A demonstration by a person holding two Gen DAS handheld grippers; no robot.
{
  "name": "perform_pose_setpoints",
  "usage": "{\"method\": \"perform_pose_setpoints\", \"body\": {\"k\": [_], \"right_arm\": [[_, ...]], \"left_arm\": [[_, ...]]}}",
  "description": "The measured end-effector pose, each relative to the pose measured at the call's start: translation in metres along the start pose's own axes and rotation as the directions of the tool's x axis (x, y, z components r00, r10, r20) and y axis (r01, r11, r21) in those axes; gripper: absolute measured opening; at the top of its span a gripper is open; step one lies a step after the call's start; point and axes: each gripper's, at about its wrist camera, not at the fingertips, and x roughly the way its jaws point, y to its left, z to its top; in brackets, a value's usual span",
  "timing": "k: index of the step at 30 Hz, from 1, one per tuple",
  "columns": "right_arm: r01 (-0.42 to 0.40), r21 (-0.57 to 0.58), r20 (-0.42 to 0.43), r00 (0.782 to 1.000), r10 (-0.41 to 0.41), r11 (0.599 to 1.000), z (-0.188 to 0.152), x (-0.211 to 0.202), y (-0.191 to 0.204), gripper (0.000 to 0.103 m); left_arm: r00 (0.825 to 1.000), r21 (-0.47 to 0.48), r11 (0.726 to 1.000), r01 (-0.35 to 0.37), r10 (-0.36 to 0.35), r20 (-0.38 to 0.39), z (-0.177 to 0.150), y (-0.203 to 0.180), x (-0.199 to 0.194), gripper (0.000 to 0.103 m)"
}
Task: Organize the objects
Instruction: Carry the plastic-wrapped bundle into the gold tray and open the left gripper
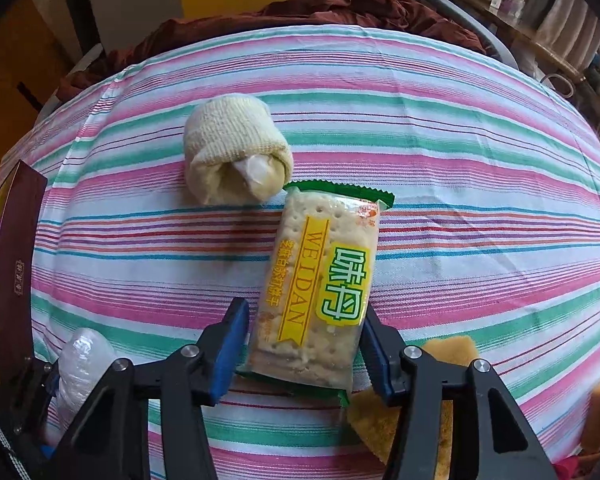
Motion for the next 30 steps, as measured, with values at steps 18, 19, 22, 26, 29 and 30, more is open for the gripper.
{"method": "perform_pose_setpoints", "body": {"k": [18,19,22,26,29,30], "right_arm": [[0.043,-0.081,0.033,0.999,-0.04,0.996,0.0,0.008,0.019,0.055],[0.042,-0.083,0.034,0.999,-0.039,0.996,0.0,0.009,0.02,0.055],[0.044,-0.092,0.04,0.998,-0.041,0.995,0.004,0.011,0.024,0.055],[0.048,-0.102,0.045,0.998,-0.043,0.994,0.005,0.012,0.026,0.055],[0.053,-0.109,0.049,0.998,-0.048,0.993,0.006,0.012,0.027,0.055],[0.054,-0.11,0.05,0.998,-0.048,0.992,0.006,0.012,0.028,0.055]], "left_arm": [[0.993,0.041,0.999,0.016,-0.021,0.119,0.025,-0.011,-0.082,0.032],[0.992,0.038,0.999,0.016,-0.021,0.128,0.027,-0.011,-0.089,0.032],[0.99,0.027,1.0,-0.005,0.002,0.14,0.029,-0.008,-0.106,0.033],[0.991,-0.008,0.999,-0.042,0.043,0.13,0.029,0.008,-0.116,0.033],[0.987,-0.03,0.996,-0.082,0.085,0.139,0.027,0.023,-0.127,0.033],[0.986,-0.04,0.996,-0.085,0.09,0.14,0.026,0.027,-0.129,0.033]]}}
